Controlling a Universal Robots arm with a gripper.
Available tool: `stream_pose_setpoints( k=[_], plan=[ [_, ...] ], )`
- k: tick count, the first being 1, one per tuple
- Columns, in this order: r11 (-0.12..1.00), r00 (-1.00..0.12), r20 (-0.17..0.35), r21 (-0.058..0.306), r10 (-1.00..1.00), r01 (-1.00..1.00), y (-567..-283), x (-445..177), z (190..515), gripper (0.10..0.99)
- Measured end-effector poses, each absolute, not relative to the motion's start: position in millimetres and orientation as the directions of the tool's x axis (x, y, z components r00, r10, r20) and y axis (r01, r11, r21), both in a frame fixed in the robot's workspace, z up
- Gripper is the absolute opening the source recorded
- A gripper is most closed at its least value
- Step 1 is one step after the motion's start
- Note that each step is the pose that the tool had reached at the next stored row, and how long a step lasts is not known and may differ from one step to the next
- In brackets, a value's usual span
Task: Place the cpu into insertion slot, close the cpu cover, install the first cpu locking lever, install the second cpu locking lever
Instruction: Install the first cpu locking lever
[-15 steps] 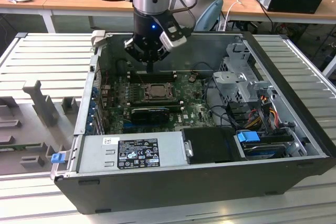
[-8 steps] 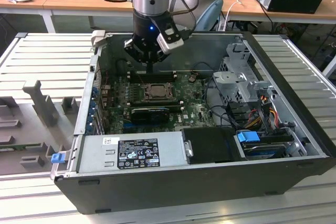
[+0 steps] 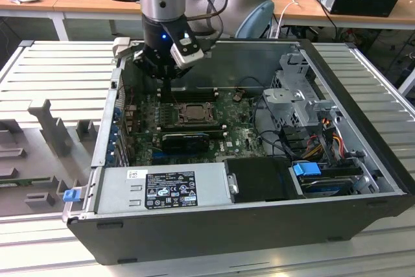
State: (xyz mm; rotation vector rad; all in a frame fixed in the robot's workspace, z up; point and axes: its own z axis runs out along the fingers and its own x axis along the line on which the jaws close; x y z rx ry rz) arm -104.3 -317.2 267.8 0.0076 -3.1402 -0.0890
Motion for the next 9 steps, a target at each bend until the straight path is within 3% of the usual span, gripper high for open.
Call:
stream_pose_setpoints(
  k=[9],
  plan=[
    [0.998,-1.000,0.000,0.057,-0.005,-0.005,-300,-116,260,0.106]
  ],
)
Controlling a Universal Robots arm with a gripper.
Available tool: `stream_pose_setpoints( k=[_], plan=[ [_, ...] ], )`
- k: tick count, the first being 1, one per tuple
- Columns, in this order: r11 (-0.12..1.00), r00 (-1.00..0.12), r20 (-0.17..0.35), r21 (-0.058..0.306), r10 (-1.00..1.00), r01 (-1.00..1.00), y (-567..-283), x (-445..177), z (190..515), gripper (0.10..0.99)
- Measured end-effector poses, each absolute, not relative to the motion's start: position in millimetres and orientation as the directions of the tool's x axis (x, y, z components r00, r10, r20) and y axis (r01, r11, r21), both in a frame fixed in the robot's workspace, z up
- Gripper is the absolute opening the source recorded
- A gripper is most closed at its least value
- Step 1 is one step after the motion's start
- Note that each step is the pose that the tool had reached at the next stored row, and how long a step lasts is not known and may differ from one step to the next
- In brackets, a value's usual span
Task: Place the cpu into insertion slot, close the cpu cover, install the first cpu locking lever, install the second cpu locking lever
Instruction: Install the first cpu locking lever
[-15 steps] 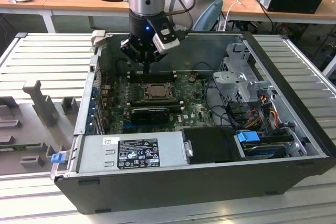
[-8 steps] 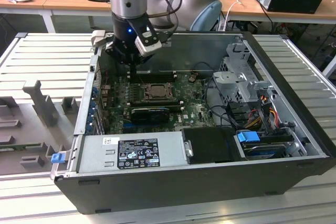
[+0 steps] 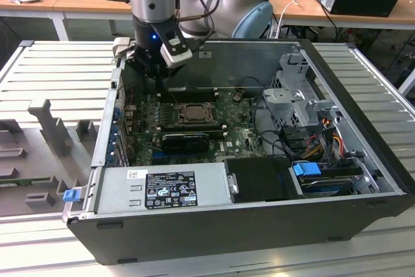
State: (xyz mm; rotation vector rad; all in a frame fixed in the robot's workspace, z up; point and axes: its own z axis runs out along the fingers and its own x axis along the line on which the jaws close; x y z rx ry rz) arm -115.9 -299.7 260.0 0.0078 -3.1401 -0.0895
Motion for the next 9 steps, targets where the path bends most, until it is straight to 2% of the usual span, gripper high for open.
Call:
stream_pose_setpoints(
  k=[9],
  plan=[
    [0.998,-1.000,0.000,0.057,-0.005,-0.005,-294.4,-109.1,258.6,0.106]
  ],
)
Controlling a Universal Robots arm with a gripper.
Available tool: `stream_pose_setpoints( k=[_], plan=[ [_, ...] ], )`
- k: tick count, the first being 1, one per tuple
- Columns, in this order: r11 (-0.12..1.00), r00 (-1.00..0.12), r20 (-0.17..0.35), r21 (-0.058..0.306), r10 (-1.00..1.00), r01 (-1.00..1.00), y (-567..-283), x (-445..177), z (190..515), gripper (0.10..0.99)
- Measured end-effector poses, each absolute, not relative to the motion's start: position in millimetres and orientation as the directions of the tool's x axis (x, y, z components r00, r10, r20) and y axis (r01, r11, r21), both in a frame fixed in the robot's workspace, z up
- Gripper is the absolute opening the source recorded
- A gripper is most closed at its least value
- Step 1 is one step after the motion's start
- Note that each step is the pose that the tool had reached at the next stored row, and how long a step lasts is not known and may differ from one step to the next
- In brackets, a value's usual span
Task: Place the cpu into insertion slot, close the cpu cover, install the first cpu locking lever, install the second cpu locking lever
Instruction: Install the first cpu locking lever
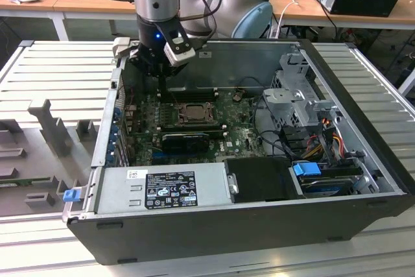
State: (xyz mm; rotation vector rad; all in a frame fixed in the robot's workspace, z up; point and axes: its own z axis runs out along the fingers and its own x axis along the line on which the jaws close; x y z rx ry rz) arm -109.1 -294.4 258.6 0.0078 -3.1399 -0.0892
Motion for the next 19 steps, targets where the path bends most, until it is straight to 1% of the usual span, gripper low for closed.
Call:
stream_pose_setpoints(
  k=[19],
  plan=[
    [0.998,-1.000,0.000,0.057,-0.005,-0.005,-294,-91,258,0.106]
  ],
)
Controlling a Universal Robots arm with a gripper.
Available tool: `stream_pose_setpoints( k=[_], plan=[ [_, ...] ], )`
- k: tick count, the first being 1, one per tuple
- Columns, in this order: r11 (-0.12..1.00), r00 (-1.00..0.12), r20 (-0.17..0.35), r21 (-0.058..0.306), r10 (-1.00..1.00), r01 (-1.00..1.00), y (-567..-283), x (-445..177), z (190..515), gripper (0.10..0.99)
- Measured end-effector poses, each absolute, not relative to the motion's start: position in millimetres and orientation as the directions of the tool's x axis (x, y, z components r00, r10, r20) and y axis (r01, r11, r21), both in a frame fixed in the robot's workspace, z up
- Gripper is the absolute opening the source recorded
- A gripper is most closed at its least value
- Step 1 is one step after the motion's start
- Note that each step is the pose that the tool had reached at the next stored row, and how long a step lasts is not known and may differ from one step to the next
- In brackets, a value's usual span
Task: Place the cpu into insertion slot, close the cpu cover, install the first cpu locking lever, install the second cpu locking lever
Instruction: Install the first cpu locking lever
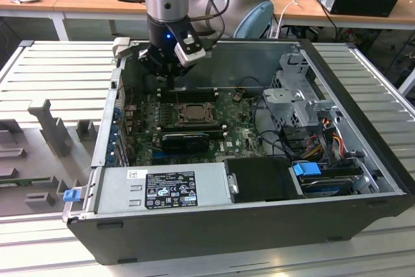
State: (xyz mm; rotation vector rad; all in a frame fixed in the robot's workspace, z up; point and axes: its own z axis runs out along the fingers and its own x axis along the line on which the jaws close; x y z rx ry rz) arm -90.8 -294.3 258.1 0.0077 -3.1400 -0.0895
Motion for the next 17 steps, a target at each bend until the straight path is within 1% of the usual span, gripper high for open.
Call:
stream_pose_setpoints(
  k=[17],
  plan=[
    [0.998,-1.000,0.000,0.057,-0.005,-0.005,-294,-78,258,0.106]
  ],
)
